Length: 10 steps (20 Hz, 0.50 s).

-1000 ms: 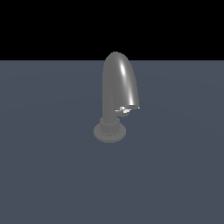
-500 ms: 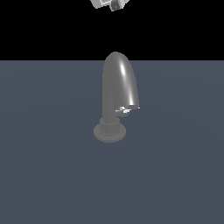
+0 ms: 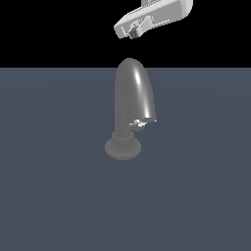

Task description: Turn on the faucet by rotating a designated handle.

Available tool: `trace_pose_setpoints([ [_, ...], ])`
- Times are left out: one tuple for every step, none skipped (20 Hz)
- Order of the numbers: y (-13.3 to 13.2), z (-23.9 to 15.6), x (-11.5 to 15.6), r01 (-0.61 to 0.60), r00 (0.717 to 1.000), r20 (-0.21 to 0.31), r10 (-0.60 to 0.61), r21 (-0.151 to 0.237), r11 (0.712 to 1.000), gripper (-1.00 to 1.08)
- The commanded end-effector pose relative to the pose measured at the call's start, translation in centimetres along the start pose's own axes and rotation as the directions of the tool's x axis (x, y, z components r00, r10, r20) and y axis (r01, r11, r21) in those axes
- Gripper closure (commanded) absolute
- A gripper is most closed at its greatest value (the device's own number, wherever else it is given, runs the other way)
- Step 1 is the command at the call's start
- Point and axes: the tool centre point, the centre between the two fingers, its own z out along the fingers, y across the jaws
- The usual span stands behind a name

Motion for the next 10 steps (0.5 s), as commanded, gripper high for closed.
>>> trace_pose_setpoints([
  [-0.4,0.0,1.5,-0.041,0.998,0.055,0.041,0.016,0.999,1.08],
  [-0.5,0.0,2.0,-0.059,0.995,0.078,0.057,0.023,0.998,1.08],
  [-0.6,0.0,2.7,-0.076,0.992,0.101,0.073,0.028,0.997,1.08],
  [-0.7,0.0,3.3,-0.094,0.988,0.125,0.090,0.034,0.995,1.08],
  [-0.8,0.1,3.9,-0.113,0.983,0.149,0.106,0.039,0.993,1.08],
  [-0.9,0.1,4.5,-0.131,0.977,0.172,0.122,0.044,0.990,1.08],
  [-1.0,0.2,5.1,-0.150,0.971,0.196,0.138,0.048,0.988,1.08],
  [-1.0,0.3,5.8,-0.168,0.964,0.219,0.153,0.052,0.984,1.08],
  [-1.1,0.4,6.4,-0.186,0.956,0.242,0.167,0.056,0.981,1.08],
  [-1.2,0.5,6.9,-0.203,0.947,0.264,0.181,0.059,0.977,1.08],
])
